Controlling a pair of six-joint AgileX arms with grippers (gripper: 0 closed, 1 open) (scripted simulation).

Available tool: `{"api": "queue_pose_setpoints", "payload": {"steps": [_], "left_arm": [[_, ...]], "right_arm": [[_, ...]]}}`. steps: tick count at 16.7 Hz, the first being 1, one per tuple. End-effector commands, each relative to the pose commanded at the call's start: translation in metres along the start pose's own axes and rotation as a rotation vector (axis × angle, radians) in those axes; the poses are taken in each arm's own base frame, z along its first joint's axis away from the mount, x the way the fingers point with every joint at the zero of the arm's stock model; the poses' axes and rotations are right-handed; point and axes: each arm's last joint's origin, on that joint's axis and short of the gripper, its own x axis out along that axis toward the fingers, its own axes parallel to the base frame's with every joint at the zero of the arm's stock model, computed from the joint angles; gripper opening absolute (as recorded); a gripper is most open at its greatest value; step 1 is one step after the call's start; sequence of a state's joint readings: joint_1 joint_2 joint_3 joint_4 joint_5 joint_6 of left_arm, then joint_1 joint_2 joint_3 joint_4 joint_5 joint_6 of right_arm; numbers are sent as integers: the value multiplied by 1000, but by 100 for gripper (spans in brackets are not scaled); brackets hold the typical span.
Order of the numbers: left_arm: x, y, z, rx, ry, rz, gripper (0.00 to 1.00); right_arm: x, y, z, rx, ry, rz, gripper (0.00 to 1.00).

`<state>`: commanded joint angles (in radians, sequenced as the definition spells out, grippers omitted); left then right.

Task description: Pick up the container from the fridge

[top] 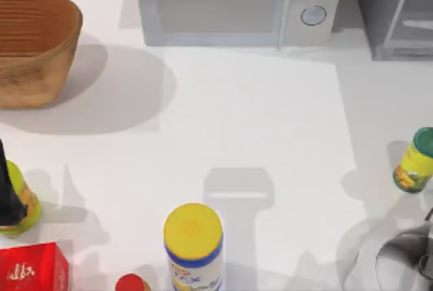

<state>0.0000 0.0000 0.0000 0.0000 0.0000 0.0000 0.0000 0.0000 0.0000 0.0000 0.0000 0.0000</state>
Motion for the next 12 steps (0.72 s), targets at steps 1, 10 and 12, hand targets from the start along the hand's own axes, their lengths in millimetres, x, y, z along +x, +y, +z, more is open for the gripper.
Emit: {"api": "queue_pose_setpoints", "payload": {"steps": [1, 10, 12], "left_arm": [[0, 0, 0, 0, 0, 0, 100], [0, 0, 0, 0, 0, 0, 100], [0, 0, 0, 0, 0, 0, 100]], "right_arm": [[0, 0, 0, 0, 0, 0, 100], [24, -13, 20, -23, -47, 0, 100], [38, -21, 20, -26, -38, -1, 100]]}}
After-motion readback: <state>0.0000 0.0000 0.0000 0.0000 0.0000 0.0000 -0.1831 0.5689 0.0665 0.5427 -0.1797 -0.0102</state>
